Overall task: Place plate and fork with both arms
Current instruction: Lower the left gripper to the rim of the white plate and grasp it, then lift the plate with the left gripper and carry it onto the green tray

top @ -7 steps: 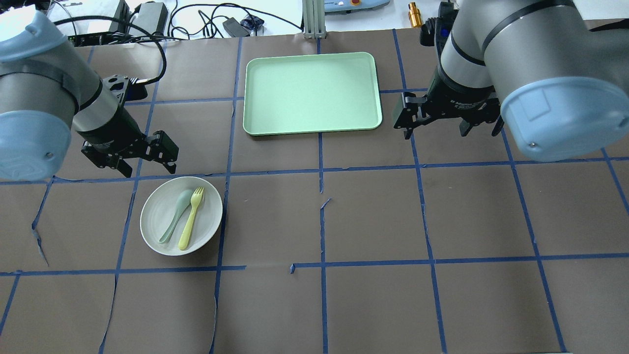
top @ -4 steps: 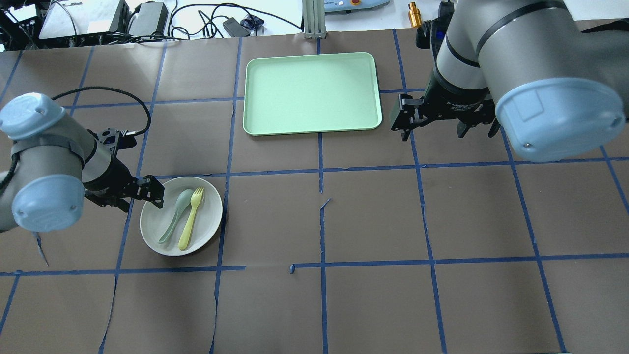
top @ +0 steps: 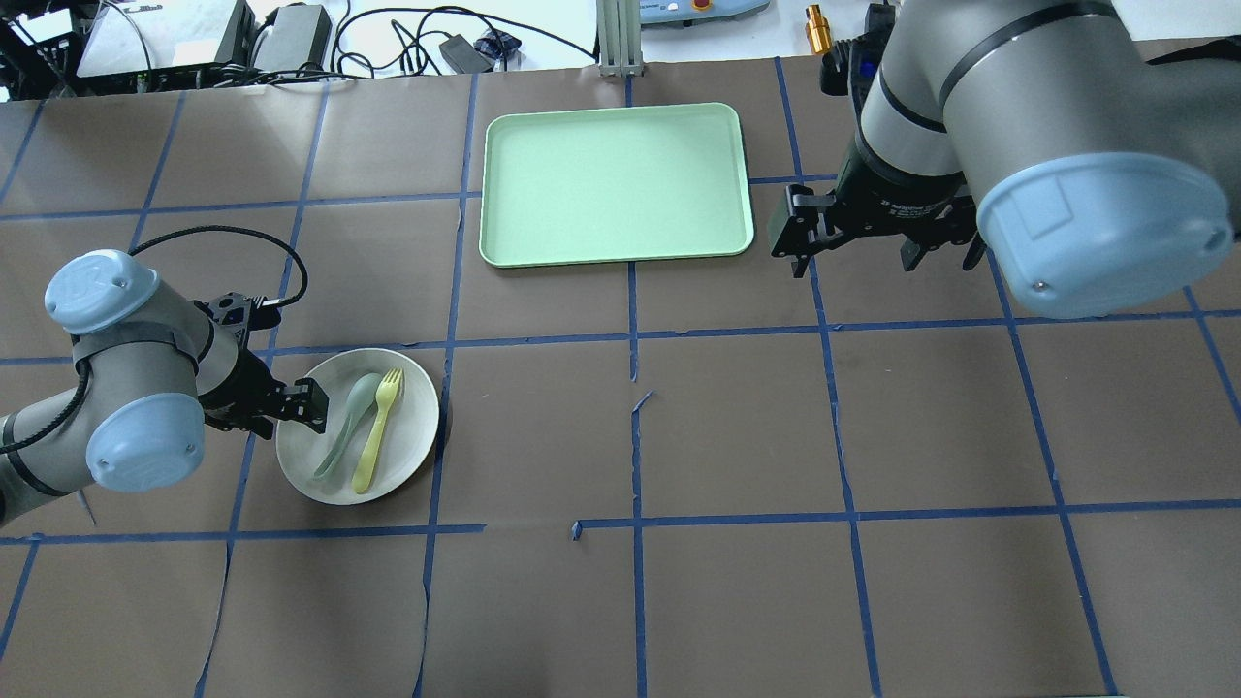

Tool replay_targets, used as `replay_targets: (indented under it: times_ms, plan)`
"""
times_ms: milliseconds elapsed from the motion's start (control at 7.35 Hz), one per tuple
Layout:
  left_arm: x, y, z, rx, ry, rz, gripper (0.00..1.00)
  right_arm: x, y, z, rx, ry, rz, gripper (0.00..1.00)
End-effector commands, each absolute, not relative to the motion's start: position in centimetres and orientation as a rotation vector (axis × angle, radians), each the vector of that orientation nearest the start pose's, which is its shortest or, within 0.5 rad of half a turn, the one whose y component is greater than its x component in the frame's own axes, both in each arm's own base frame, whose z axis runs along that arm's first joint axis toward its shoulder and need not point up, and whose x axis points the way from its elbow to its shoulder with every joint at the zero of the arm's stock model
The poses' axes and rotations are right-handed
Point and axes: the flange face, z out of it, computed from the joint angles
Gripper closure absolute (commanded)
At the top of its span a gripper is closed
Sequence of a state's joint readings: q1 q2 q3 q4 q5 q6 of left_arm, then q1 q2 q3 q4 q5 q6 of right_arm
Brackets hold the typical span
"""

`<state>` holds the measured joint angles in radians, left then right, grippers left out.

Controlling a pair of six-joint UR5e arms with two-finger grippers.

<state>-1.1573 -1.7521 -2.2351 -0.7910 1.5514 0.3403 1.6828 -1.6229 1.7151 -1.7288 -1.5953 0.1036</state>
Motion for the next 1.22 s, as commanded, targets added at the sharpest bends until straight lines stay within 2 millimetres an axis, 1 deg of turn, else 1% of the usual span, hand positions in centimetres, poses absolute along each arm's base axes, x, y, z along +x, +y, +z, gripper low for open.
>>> replay_targets:
  times_ms: [0, 136, 272, 680, 816, 952, 1088]
  plan:
    - [5.3, -45.1, 17.7, -0.125, 3.179, 0.077, 0.64, 18.3, -45.7, 45.8, -0.011, 3.157, -0.108, 0.0]
    - [5.4, -45.3, 18.0, -0.132, 3.177, 0.068, 0.94, 18.3, -45.7, 45.8, -0.011, 3.157, -0.108, 0.0]
    - [5.6, -45.7, 18.4, -0.137, 3.17, 0.054, 1.0, 18.3, -45.7, 45.8, -0.011, 3.157, -0.108, 0.0]
    - [5.3, -45.6, 19.0, -0.13, 3.176, 0.058, 1.0, 18.3, -45.7, 45.9, -0.011, 3.157, -0.11, 0.0]
    - [5.1, -46.3, 19.7, -0.129, 3.191, 0.047, 1.0, 18.3, -45.7, 45.9, -0.011, 3.157, -0.11, 0.0]
    - [4.7, -47.9, 21.2, -0.13, 3.254, 0.046, 1.0, 18.3, -45.7, 45.8, -0.011, 3.157, -0.108, 0.0]
    - [4.5, -50.0, 23.5, -0.179, 3.339, 0.054, 1.0, 18.3, -45.7, 45.8, -0.011, 3.156, -0.107, 0.0]
